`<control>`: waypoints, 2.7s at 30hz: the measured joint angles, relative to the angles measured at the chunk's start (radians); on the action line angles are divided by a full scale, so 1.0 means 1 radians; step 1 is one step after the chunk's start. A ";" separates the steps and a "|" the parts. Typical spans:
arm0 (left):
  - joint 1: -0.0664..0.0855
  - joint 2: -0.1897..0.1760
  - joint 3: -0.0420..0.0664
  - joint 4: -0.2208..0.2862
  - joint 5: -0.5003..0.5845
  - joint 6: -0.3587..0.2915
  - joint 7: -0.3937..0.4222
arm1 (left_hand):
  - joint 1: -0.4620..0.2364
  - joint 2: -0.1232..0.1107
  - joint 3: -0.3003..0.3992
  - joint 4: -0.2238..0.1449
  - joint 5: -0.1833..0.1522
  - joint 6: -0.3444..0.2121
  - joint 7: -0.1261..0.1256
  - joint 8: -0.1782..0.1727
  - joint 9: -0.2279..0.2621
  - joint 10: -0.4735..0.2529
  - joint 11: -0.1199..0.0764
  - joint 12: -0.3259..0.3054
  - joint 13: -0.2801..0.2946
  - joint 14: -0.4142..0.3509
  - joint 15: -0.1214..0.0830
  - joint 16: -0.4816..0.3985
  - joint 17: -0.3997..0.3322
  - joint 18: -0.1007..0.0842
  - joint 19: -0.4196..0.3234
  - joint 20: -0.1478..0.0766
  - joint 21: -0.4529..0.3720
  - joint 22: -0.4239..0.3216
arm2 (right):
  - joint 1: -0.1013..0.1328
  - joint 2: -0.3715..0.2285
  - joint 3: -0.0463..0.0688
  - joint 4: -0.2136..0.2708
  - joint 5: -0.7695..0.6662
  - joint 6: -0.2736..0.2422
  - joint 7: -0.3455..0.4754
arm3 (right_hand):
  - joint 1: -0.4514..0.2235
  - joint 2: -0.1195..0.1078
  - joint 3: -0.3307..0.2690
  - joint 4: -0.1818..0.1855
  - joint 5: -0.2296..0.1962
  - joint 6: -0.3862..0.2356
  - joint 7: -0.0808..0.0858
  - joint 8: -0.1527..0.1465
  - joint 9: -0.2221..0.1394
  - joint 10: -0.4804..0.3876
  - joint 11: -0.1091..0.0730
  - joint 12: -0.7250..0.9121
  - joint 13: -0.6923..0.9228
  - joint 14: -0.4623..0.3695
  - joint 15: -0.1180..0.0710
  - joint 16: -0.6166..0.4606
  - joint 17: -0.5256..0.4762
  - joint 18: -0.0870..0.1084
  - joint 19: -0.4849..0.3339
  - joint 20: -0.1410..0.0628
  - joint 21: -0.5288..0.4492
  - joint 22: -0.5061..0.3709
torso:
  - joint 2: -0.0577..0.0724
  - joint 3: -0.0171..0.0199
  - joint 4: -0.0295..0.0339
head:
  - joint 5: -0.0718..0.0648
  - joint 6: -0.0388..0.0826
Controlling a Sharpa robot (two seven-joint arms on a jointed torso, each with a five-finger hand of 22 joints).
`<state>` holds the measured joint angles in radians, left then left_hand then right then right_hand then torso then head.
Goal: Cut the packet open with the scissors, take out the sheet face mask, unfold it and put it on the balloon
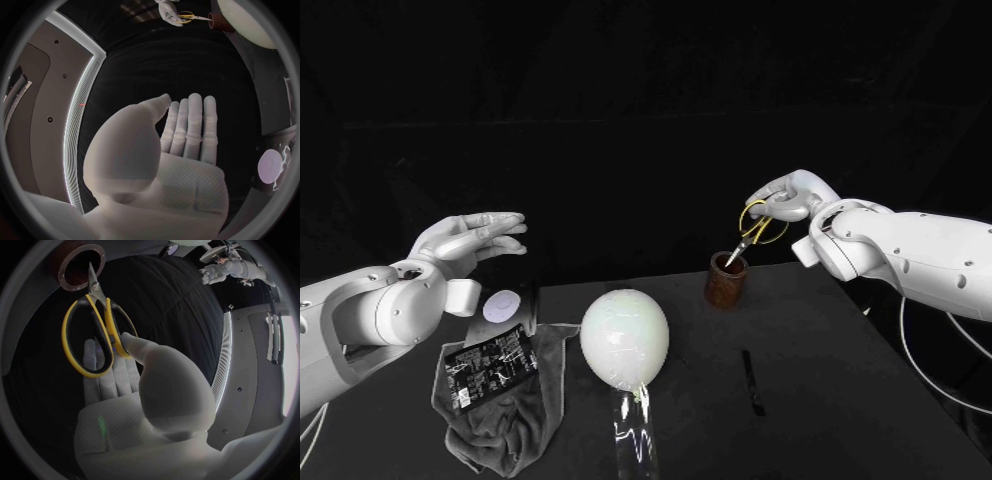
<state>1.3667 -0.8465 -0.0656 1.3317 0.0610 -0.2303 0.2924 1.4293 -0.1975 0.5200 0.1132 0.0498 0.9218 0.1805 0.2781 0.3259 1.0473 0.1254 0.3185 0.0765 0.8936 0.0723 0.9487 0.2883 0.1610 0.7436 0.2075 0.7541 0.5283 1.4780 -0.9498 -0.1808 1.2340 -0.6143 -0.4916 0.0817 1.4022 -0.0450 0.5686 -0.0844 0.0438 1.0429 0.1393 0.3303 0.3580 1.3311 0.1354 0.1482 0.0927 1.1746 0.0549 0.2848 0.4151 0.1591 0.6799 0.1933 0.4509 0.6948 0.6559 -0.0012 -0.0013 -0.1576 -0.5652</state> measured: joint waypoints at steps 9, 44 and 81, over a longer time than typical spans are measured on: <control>0.000 -0.005 -0.001 0.001 -0.001 0.003 0.002 | 0.000 0.000 0.000 0.000 0.000 0.000 0.000 0.000 0.000 0.000 0.000 0.000 0.000 0.001 0.001 0.000 0.000 0.000 0.000 0.000 0.000 0.000 | -0.035 0.028 -0.003 -0.015 0.018 -0.006 0.001 | -0.043 -0.027 0.022 0.018 0.005 -0.121 0.056 -0.062 -0.017 -0.076 -0.009 -0.073 -0.027 -0.153 0.059 -0.082 -0.023 0.005 -0.074 0.034 -0.052 -0.020 | 0.000 0.0002 -0.0003 | 0.001 -0.001; -0.001 -0.012 -0.010 -0.001 -0.057 0.024 -0.003 | 0.000 -0.003 -0.016 0.007 0.000 0.005 0.002 -0.006 -0.003 0.000 0.000 -0.006 -0.004 -0.011 0.009 -0.028 -0.008 -0.001 -0.013 0.012 -0.045 -0.023 | -0.077 0.029 -0.007 0.014 -0.056 0.059 -0.106 | 0.000 -0.109 -0.552 0.234 0.044 -0.353 0.050 -0.200 -0.031 -0.501 0.113 -0.067 -0.026 -0.602 0.181 -0.022 -0.135 -0.036 -0.160 0.101 -0.372 -0.310 | -0.001 -0.0006 0.0009 | -0.007 -0.003; -0.117 -0.129 -0.018 0.065 -0.392 0.075 0.060 | 0.053 -0.029 -0.013 0.000 0.000 -0.004 0.003 -0.009 -0.004 0.115 0.000 -0.226 -0.012 0.218 -0.008 -0.412 -0.082 0.009 0.236 -0.032 -0.305 -0.234 | -0.059 -0.074 -0.004 0.363 0.167 -0.105 0.309 | 0.324 0.048 -0.576 0.375 0.031 -0.079 0.051 -0.146 -0.034 -0.170 -0.005 -0.010 -0.029 -0.095 0.034 0.099 -0.185 0.012 0.234 0.020 -0.225 -0.350 | -0.004 0.0035 0.0042 | 0.107 -0.018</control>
<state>1.2502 -0.9751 -0.0839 1.3971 -0.3311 -0.1556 0.3523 1.4820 -0.2260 0.5065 0.1128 0.0499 0.9179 0.1838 0.2687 0.3217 1.1619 0.1252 0.0928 0.0646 1.1117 0.0646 0.5370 0.2064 0.1703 0.9798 0.1750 0.4495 0.2943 1.4195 -1.0242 -0.1852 1.5968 -0.4469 -0.5968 0.3903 1.7257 0.0034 -0.0076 0.2908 0.0747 0.9637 0.1905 0.1838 0.3237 1.1609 0.1304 0.1383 0.0638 1.0798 0.0891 0.3841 0.2296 0.1711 0.9143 0.2129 0.2261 0.3446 0.6522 0.0024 0.0029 -0.0505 -0.5833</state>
